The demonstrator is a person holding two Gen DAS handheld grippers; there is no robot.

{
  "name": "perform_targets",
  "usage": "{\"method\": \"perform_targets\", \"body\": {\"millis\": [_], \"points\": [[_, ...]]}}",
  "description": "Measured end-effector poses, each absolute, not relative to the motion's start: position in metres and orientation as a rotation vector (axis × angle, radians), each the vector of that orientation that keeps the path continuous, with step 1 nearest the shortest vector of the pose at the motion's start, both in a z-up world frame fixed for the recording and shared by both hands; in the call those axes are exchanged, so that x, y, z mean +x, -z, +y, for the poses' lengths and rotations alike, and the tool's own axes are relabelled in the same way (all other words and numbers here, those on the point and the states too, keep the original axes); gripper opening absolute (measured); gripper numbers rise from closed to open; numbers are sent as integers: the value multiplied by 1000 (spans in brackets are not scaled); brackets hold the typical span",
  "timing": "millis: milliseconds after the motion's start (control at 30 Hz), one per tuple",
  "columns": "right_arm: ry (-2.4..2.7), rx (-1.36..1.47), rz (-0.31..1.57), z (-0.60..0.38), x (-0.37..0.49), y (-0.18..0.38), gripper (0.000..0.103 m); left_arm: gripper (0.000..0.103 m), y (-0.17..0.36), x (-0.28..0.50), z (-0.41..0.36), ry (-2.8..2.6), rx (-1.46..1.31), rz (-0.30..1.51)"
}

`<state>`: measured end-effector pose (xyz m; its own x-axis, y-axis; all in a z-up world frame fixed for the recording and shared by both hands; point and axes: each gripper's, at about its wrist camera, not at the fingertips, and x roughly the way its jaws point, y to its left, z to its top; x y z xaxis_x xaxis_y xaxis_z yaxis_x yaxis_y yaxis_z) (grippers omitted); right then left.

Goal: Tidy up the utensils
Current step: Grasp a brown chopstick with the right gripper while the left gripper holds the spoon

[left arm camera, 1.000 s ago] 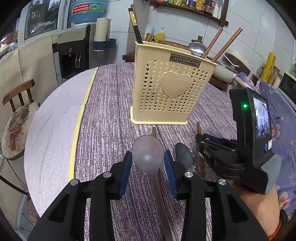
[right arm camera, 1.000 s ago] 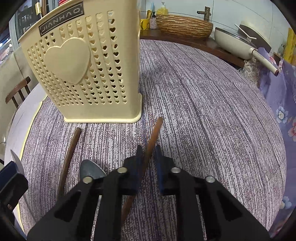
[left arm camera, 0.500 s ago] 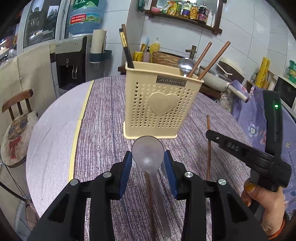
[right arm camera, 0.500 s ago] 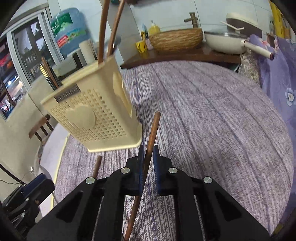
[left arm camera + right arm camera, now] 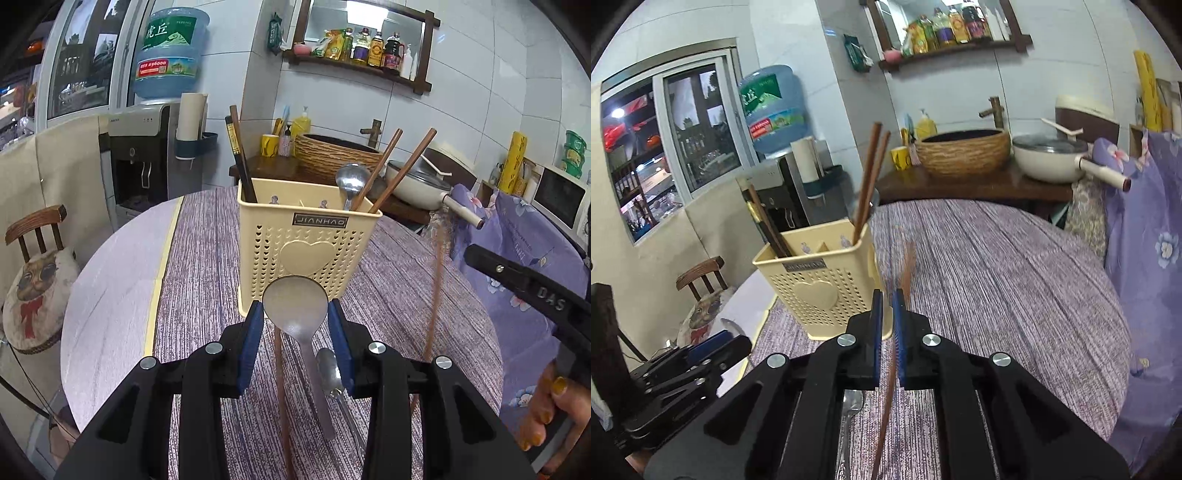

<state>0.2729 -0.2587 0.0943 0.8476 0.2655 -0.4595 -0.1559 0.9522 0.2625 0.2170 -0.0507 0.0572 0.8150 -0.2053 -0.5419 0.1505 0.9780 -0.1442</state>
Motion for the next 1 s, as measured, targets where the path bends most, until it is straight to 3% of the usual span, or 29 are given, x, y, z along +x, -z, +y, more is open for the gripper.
{"method": "perform_targets", "body": {"millis": [333,367,400,467,767,1000], "points": [[-171,161,544,-260,279,-90,3,36,-60,215,-55,184,-80,580],[-149,148,566,-260,284,-84,9,36,-60,215,-54,185,-83,582],[-123,129,602,-260,291,-76,29,36,-60,214,-54,188,-86,584],[-95,134,634,-263,300,-59,59,36,-59,213,-55,190,-83,583],[-73,148,860,-244,354,23,41,36,-49,212,-53,185,-87,605],[-14,104,913,-225,377,49,29,36,-44,213,-51,186,-89,621]]}}
